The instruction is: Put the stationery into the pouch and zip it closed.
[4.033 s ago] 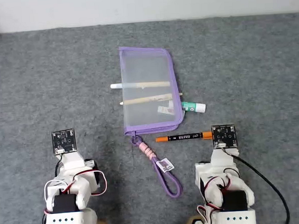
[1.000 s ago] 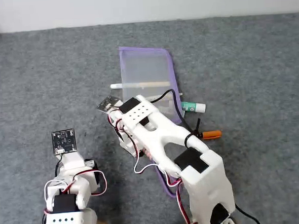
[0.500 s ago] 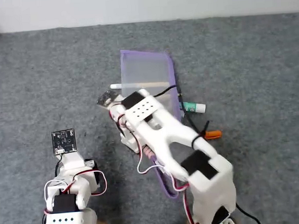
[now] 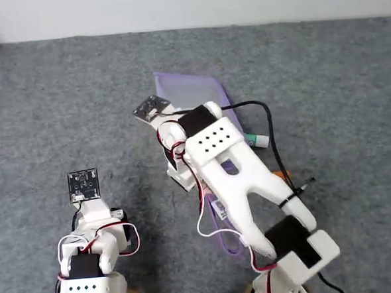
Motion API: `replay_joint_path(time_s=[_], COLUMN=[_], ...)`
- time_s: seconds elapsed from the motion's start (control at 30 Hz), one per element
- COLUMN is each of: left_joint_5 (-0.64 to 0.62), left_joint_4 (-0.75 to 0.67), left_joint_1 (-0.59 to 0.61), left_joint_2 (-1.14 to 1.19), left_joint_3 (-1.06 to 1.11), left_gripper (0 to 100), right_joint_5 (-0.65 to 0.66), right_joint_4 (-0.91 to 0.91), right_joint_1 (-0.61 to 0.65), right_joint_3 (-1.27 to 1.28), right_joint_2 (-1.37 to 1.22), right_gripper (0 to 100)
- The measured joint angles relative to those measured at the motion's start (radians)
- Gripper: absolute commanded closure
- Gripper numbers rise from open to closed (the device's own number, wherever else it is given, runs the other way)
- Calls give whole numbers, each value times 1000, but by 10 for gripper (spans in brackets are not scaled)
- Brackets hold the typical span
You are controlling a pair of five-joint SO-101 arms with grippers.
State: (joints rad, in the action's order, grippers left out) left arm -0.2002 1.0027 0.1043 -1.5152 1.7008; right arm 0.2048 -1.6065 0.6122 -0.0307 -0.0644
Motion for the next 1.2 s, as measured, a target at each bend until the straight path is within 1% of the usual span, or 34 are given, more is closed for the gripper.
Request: replay_joint_path(time_s=[0.47,0.53,0.67,0.73,0.87,0.93,1.0,1.07,1.13,1.2], left_joint_5=[0,0,6,51,196,241,233,181,123,77], left_joint_4=[0,0,0,0,0,0,-8,-21,-37,-58], left_joint_1=[0,-18,-106,-144,-155,-155,-155,-155,-164,-181], left_joint_2=[0,0,0,0,0,0,0,0,0,0], left_joint_3=[0,0,0,-8,-71,-118,-164,-198,-221,-227], left_gripper=[986,986,985,985,985,985,985,971,912,829], right_joint_5=[0,3,3,3,6,6,6,6,6,6], right_joint_4=[-2,-2,-2,-2,-3,-6,-8,-8,-8,-8], right_joint_1=[0,0,0,0,0,0,0,0,0,0], right_joint_3=[2,2,2,2,-11,-43,-77,-100,-107,-112], right_joint_2=[28,28,28,28,28,28,28,28,28,28], right_gripper=[991,991,991,991,991,991,991,991,991,991])
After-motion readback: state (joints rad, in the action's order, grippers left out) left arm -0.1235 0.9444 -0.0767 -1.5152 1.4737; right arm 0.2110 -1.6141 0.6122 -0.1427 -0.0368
